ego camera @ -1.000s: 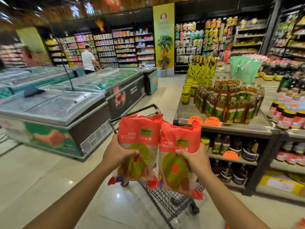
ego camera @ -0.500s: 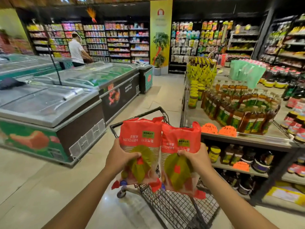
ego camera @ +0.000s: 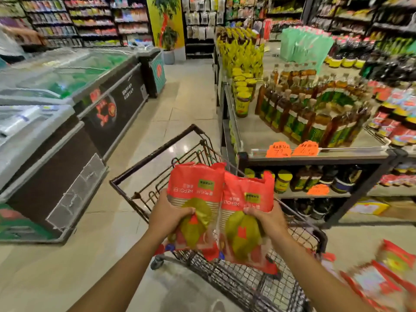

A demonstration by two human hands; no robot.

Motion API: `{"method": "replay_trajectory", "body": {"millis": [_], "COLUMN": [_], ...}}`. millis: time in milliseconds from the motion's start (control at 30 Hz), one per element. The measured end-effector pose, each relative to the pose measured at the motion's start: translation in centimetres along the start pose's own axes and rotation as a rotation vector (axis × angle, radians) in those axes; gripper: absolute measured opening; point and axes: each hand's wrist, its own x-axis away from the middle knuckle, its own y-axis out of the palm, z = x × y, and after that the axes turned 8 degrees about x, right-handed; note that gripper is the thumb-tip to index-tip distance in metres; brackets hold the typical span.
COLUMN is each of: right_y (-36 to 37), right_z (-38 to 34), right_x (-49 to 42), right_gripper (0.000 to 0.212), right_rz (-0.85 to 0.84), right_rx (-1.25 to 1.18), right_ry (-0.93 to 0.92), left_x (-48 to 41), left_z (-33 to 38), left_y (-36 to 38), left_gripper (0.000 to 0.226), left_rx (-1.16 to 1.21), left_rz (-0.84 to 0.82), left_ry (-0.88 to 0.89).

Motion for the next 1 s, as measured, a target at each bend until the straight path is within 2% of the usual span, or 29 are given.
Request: {"method": "replay_trajectory", "body": {"millis": [67,133,233,267,333,400,433,533,600,700,833,933,1000], "right_y": [1.2,2.7,4.5,5.1,6.0,6.5,6.6,7.2,7.6,8.0,8.7,9.3,9.7], "right_z": [1.5,2.7,3.6,4.7,7.0,11.3,12.7,15.5,17.3,21.6,27.1,32.1,33.8], "right_x": [-3.5,-7.0,-10.2,-11.4,-13.5,-16.1,-16.8,-18.5,-19.6,-21.4,-24.3,-26.2,-27.2], "right_gripper": [0.093,0.091,0.051,0.045,0.049,0.070,0.073,0.053,0.053,0.052,0.079,0.110,0.113], "right_rz": [0.022,0.016,0.046,0.067,0.112,0.130,0.145,0.226,0.252,0.261,0.317,0.343,0.358], "right_rx": [-0.018,-0.041,-0.083,-0.092,-0.105,-0.106,-0.105,-0.117,-0.138,-0.106,-0.084,-0.092,-0.113], "right_ry": [0.054,0.113,0.188,0.225,0.295,0.369,0.406,0.560,0.613,0.664,0.751,0.758,0.771], "left_x": [-3.6,-7.5,-12.9,-14.5,-17.3,-19.8,-20.6,-22.9,-24.2,-26.2,-28.8,-30.1,-30.9], "left_z": [-0.4,-1.0,-2.0,-2.5,-3.8,-5.5,-6.4,-9.5,-11.8,-15.7,-20.2,-23.3,-24.8], "left_y": [1.4,2.8,5.0,5.9,7.8,10.2,11.4,15.1,17.6,21.5,26.7,29.4,30.8], "left_gripper": [0.080,0.078,0.079,0.080,0.081,0.083,0.082,0.076,0.077,0.083,0.079,0.077,0.078], "left_rx": [-0.049,-0.110,-0.218,-0.260,-0.317,-0.347,-0.371,-0.416,-0.431,-0.583,-0.732,-0.780,-0.802], "left_rz": [-0.026,-0.057,-0.112,-0.138,-0.184,-0.236,-0.270,-0.359,-0.412,-0.481,-0.565,-0.589,-0.608], "left_ry": [-0.018,-0.032,-0.063,-0.081,-0.121,-0.171,-0.195,-0.230,-0.261,-0.244,-0.220,-0.192,-0.191]}}
